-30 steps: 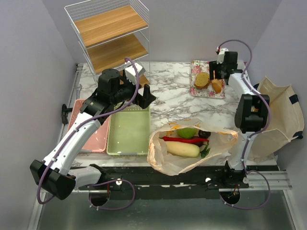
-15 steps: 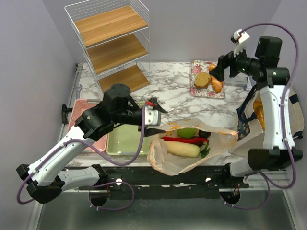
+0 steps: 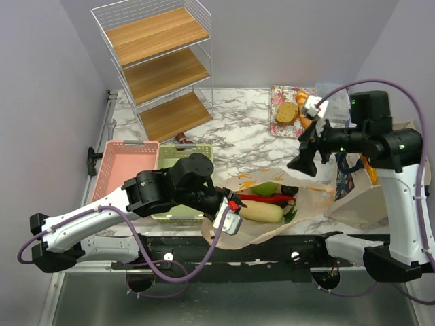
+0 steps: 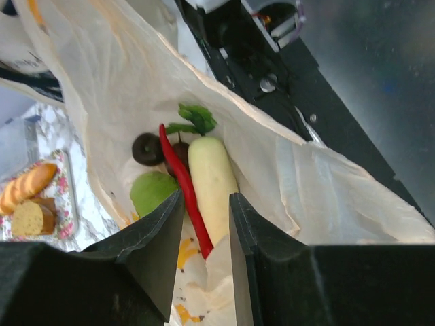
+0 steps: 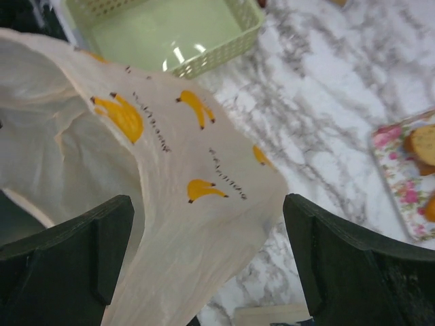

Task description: Untie the knot of the grocery bags and take out the mixed food

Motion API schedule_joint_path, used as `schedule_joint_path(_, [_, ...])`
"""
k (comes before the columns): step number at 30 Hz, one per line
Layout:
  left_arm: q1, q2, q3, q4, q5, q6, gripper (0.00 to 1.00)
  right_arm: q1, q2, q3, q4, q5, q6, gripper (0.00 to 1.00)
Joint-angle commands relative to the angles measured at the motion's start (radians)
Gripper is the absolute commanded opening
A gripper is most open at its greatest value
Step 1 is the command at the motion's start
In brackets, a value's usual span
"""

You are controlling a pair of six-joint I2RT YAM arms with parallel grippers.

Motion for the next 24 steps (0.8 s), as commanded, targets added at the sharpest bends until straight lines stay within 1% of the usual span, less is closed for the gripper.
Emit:
schedule_joint_path(1, [-0.032, 0.031, -0.052, -0.080, -0.104, 0.100, 0.34, 0.157, -0.003, -0.129, -0.092, 0.174, -0.047, 1.00])
schedule_joint_path(2, [-0.034, 0.037, -0.056, -0.094, -0.113, 0.108, 0.34, 0.202, -0.005, -0.167, -0.092, 0.221, -0.057, 1.00])
schedule_joint_path(5, [-0.038, 0.039, -0.076, -0.108, -0.143, 0.130, 0.34, 0.277, -0.006, -0.263, -0.071, 0.350, -0.075, 1.00])
schedule_joint_path(8, [-0.043, 0.049, -0.103, -0.112, -0.210, 0.147, 0.36, 0.285, -0.019, -0.317, -0.033, 0.443, -0.088, 0.99])
schedule_joint_path(9, [-0.042, 0.053, -0.111, -0.109, -0.242, 0.151, 0.36, 0.285, -0.027, -0.335, -0.017, 0.462, -0.092, 0.96])
schedule_joint_path(11, [-0.041, 0.060, -0.135, -0.079, -0.303, 0.151, 0.36, 0.285, -0.047, -0.366, 0.000, 0.471, -0.102, 0.96])
schedule_joint_path(13, [-0.036, 0.065, -0.161, -0.037, -0.367, 0.150, 0.41, 0.284, -0.064, -0.395, 0.013, 0.485, -0.113, 0.96])
schedule_joint_path(14, [-0.030, 0.069, -0.167, -0.024, -0.386, 0.148, 0.46, 0.286, -0.073, -0.416, 0.031, 0.504, -0.116, 0.94])
schedule_joint_path(15, [-0.019, 0.076, -0.167, -0.016, -0.396, 0.142, 0.49, 0.286, -0.084, -0.437, 0.057, 0.539, -0.118, 0.88])
schedule_joint_path(17, [0.010, 0.094, -0.159, -0.004, -0.422, 0.126, 0.60, 0.284, -0.102, -0.474, 0.113, 0.604, -0.128, 0.77])
schedule_joint_path(18, [0.026, 0.105, -0.153, -0.002, -0.437, 0.125, 0.62, 0.285, -0.109, -0.481, 0.141, 0.626, -0.129, 0.69])
schedule_joint_path(19, [0.046, 0.114, -0.148, 0.001, -0.455, 0.129, 0.63, 0.285, -0.113, -0.482, 0.157, 0.648, -0.135, 0.64])
schedule_joint_path(20, [0.061, 0.125, -0.145, 0.013, -0.479, 0.130, 0.63, 0.284, -0.114, -0.481, 0.177, 0.662, -0.132, 0.55])
schedule_joint_path(21, [0.085, 0.134, -0.142, 0.025, -0.498, 0.131, 0.62, 0.285, -0.111, -0.477, 0.198, 0.680, -0.116, 0.41])
schedule_joint_path(22, [0.107, 0.142, -0.135, 0.038, -0.515, 0.131, 0.61, 0.285, -0.107, -0.470, 0.221, 0.689, -0.101, 0.20])
schedule_joint_path(23, [0.135, 0.155, -0.123, 0.048, -0.531, 0.131, 0.60, 0.285, -0.100, -0.462, 0.243, 0.697, -0.082, 0.03])
schedule_joint_path(24, [0.158, 0.165, -0.110, 0.061, -0.546, 0.125, 0.58, 0.284, -0.092, -0.452, 0.279, 0.701, -0.053, 0.01])
